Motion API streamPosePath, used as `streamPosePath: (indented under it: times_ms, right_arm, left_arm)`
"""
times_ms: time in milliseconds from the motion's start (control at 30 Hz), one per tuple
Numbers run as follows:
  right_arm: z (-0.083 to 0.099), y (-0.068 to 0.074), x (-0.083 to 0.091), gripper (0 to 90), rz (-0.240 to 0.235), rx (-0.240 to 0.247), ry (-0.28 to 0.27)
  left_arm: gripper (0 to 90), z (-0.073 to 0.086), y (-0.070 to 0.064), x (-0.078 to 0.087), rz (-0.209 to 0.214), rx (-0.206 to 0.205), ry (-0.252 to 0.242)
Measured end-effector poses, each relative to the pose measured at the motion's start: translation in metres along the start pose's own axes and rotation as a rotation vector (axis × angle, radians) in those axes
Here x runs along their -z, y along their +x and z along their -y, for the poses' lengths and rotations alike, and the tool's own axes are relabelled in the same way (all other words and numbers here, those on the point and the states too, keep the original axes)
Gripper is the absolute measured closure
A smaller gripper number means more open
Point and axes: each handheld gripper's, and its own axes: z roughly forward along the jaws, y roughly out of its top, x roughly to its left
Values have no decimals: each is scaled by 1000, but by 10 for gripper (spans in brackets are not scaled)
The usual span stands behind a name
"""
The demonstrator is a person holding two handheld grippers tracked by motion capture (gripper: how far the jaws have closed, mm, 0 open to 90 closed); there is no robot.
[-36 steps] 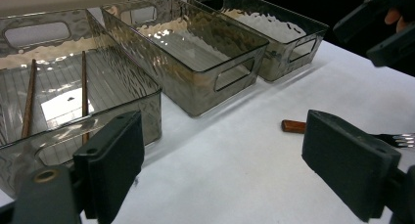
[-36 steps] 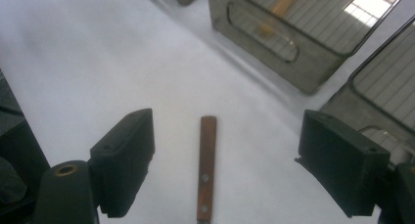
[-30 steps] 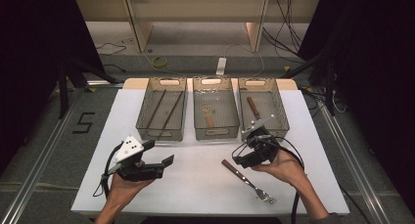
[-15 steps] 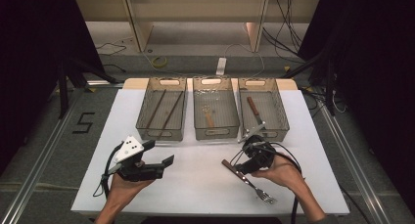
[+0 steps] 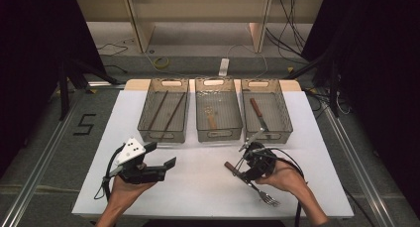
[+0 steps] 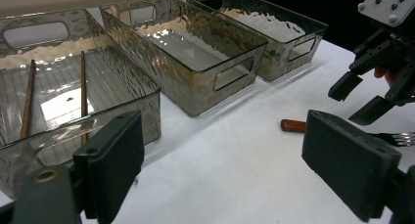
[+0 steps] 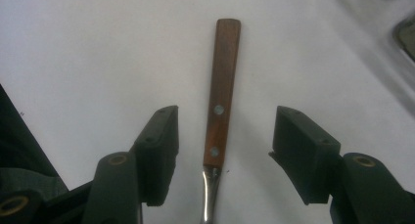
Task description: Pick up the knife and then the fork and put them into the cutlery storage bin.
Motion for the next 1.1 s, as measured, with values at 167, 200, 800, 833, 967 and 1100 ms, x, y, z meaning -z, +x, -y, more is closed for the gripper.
streamPosePath:
  times_ms: [167,200,800,833,967,1100]
  right_arm:
    - [0,1,-4,475,13,9,12]
    - [0,1,-5,479,15,8,17]
    - [1,3,-24,617,9,46,101]
    - [1,4,-25,625,10,40,103]
    - [1,4,-27,656,11,50,111]
    - [1,5,-29,687,22,54,126]
  left_arm:
    - [154,0,0,0,0,0,0]
    - [154,0,0,0,0,0,1]
    - [154,0,0,0,0,0,2]
    - [154,0,0,0,0,0,2]
    - [154,0,0,0,0,-1,2]
    - [154,0,0,0,0,0,2]
